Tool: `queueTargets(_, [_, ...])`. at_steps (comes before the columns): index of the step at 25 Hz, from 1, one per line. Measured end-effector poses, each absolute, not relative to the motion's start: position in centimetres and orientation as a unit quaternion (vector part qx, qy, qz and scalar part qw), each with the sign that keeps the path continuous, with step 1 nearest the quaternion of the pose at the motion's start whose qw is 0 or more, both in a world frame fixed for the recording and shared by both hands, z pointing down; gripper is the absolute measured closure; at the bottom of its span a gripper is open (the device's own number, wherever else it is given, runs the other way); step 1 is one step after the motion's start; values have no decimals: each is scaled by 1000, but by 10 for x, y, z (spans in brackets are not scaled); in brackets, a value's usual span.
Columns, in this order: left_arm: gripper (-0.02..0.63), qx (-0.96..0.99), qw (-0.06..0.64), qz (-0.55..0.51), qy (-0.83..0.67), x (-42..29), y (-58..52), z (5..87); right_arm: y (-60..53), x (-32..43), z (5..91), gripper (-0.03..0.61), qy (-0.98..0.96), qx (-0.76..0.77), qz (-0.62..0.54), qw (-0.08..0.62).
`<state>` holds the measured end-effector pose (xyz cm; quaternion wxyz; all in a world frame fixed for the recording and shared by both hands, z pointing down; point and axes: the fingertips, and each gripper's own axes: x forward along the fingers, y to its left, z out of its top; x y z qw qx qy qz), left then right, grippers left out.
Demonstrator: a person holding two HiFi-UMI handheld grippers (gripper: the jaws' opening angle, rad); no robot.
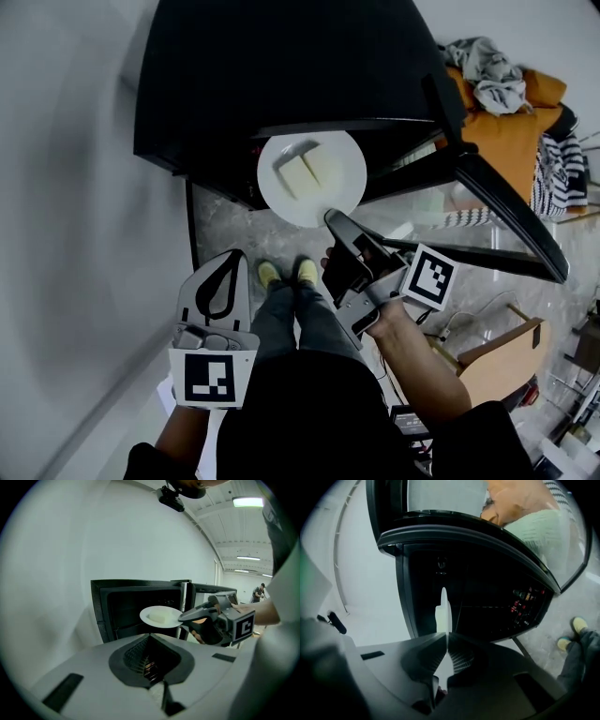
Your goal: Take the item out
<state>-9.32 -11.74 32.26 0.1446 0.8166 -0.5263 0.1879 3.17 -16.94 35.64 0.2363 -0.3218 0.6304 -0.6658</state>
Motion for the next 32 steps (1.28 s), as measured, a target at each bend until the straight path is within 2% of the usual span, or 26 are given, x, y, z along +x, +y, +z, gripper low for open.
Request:
queueTargets(11, [606, 817, 106, 193, -533, -112, -126, 303, -115, 44, 316, 560, 628, -299, -683, 225])
queueTargets(32, [606, 846, 100, 145, -504, -100, -131, 256, -72, 50, 235, 560, 655, -278, -669, 216])
